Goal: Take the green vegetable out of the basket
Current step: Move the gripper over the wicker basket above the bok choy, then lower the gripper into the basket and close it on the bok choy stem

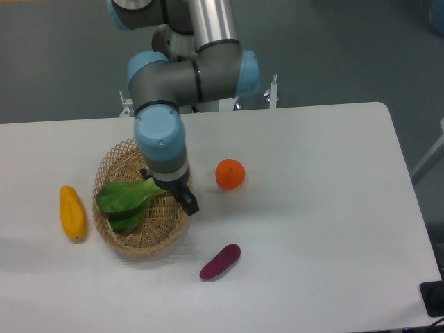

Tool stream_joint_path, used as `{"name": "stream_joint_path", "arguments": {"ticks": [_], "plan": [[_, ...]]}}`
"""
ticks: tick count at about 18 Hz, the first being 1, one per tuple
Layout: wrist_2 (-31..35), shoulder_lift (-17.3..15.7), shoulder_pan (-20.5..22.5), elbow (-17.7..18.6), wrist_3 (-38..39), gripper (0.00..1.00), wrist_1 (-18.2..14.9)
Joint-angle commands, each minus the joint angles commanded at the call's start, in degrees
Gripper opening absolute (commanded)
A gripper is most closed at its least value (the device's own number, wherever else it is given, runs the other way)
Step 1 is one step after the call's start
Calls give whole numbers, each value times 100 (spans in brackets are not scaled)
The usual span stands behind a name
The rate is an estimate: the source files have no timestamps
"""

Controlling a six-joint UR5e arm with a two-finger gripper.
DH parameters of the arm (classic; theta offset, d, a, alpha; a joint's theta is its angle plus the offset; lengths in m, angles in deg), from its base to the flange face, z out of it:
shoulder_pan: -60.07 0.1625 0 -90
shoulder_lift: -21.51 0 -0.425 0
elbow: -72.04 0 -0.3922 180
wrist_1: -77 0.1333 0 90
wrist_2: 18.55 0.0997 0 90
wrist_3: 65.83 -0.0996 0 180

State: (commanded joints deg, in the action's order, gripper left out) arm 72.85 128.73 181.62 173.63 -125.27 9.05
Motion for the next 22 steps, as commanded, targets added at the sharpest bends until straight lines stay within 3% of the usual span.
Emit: {"name": "stream_joint_path", "arguments": {"ticks": [3, 6, 11, 20, 22], "plan": [[9, 26, -176, 263, 686, 100, 561], [9, 26, -255, 528, 776, 100, 923], [9, 70, -326, 774, 784, 100, 941], [35, 325, -458, 730, 978, 99, 1012], [44, 343, -458, 722, 978, 77, 1003]]}}
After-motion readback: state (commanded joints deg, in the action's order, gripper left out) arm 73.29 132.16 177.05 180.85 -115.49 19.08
